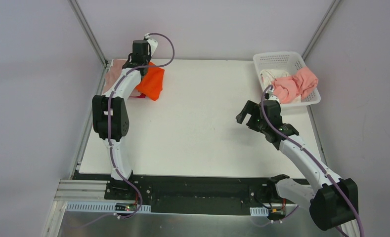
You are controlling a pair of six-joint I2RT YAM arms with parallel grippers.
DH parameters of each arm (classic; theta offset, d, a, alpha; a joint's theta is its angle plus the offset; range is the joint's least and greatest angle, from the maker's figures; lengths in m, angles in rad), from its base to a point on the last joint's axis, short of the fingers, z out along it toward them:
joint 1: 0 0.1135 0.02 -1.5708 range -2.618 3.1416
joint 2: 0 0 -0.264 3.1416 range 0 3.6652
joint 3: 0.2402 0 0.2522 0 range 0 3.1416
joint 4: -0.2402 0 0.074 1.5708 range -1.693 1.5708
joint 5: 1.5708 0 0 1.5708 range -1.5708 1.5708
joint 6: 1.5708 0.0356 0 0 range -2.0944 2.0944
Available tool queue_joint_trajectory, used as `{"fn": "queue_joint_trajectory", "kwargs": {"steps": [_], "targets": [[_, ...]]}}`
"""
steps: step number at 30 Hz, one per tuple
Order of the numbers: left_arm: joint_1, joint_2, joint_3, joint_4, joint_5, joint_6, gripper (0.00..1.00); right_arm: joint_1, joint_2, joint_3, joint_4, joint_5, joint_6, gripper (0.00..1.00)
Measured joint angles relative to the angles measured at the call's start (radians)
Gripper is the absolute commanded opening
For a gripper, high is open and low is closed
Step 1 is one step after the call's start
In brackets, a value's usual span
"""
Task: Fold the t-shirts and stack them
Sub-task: Put the neatly folded tshirt into the corner of the board with the left arm
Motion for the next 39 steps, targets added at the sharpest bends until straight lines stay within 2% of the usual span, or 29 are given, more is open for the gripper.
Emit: {"fn": "queue_joint_trajectory", "kwargs": {"steps": [15, 22, 30, 39], "targets": [[0.001, -0.211, -0.047, 0.025, 0.096, 0.011, 0.00, 0.000, 0.000, 0.000, 0.000, 0.036, 0.001, 1.00], [0.029, -0.261, -0.054, 0.020, 0.140, -0.002, 0.00, 0.000, 0.012, 0.000, 0.000, 0.039, 0.003, 1.00], [0.096, -0.240, -0.049, -0.004, 0.183, -0.066, 0.00, 0.000, 0.031, 0.000, 0.000, 0.042, 0.005, 1.00], [0.177, -0.031, 0.056, -0.019, 0.218, -0.115, 0.00, 0.000, 0.043, 0.000, 0.000, 0.064, 0.005, 1.00]]}}
